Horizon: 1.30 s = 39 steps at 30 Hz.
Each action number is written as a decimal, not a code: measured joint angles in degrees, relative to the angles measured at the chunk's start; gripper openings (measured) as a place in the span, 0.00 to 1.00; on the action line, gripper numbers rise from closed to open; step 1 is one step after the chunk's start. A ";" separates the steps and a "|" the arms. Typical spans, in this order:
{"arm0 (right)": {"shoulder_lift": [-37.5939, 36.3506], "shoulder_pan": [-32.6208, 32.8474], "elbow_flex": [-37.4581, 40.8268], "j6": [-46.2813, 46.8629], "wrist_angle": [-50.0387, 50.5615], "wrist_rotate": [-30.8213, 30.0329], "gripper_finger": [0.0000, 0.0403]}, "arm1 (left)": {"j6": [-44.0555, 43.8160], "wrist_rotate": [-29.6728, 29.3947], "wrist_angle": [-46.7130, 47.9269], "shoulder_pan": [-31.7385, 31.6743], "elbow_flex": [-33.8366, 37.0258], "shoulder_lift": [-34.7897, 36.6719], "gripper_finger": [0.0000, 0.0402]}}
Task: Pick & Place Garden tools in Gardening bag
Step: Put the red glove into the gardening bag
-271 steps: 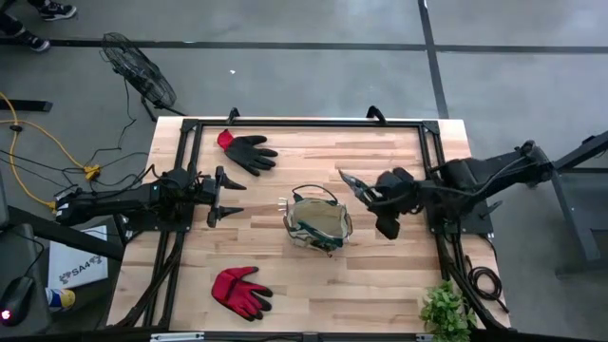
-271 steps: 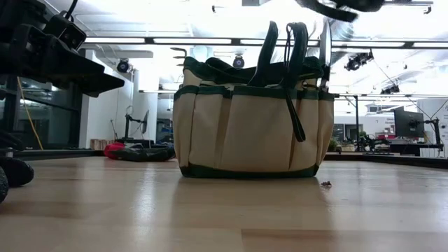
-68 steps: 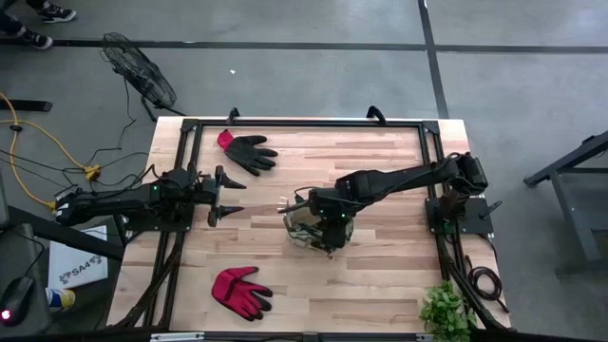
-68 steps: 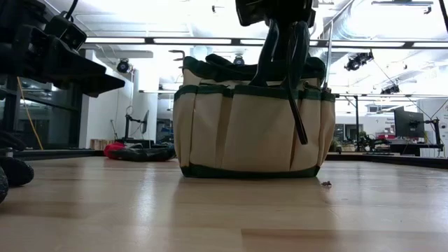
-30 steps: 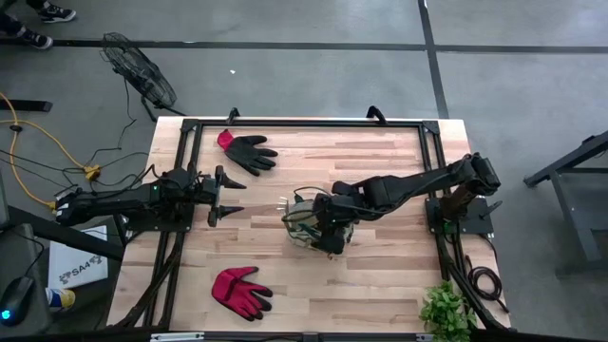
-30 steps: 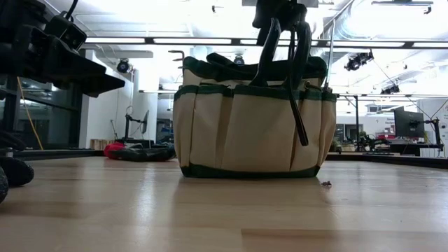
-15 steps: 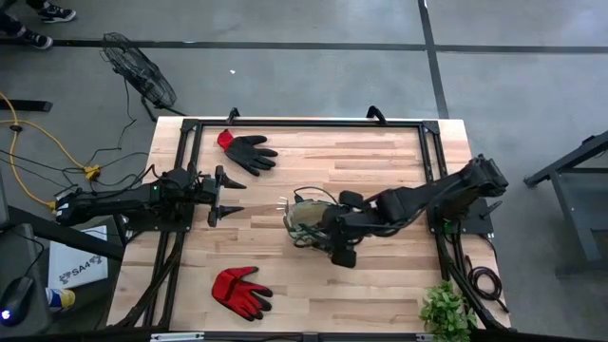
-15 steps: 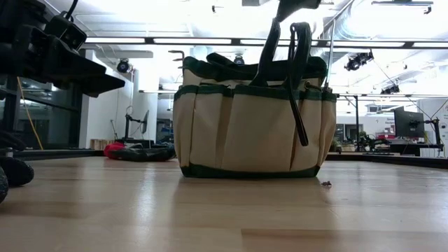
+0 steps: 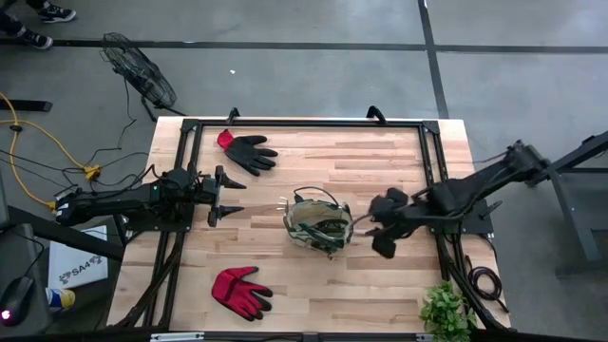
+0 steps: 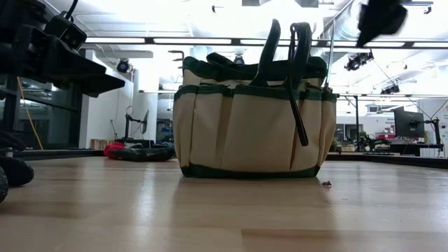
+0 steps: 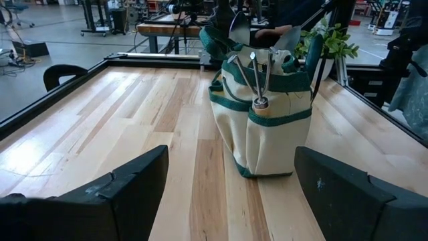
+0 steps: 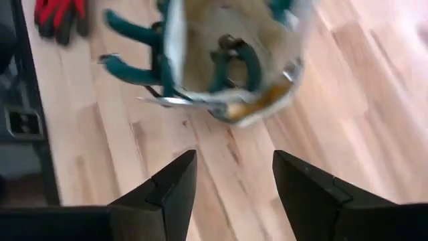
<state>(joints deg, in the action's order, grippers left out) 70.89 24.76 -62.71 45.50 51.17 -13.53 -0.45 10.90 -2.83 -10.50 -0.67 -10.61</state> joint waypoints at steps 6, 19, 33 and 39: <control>-13.39 1.49 15.17 3.95 -12.76 -0.17 0.47 | 0.00 0.00 -0.02 0.02 0.00 0.00 0.80; -31.58 -3.67 40.15 -3.02 -42.06 0.78 0.47 | 0.00 0.00 -0.01 0.02 0.00 0.00 0.80; -39.76 -18.12 49.51 -3.74 -44.12 4.94 0.47 | 0.00 0.00 0.00 0.02 0.00 0.00 0.80; -41.50 -20.90 54.50 -5.01 -51.91 4.52 0.47 | 0.00 0.00 -0.02 0.02 0.00 0.00 0.80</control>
<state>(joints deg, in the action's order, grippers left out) 29.39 3.86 -8.22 40.50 -0.74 -9.02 -0.45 10.90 -2.85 -10.48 -0.67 -10.61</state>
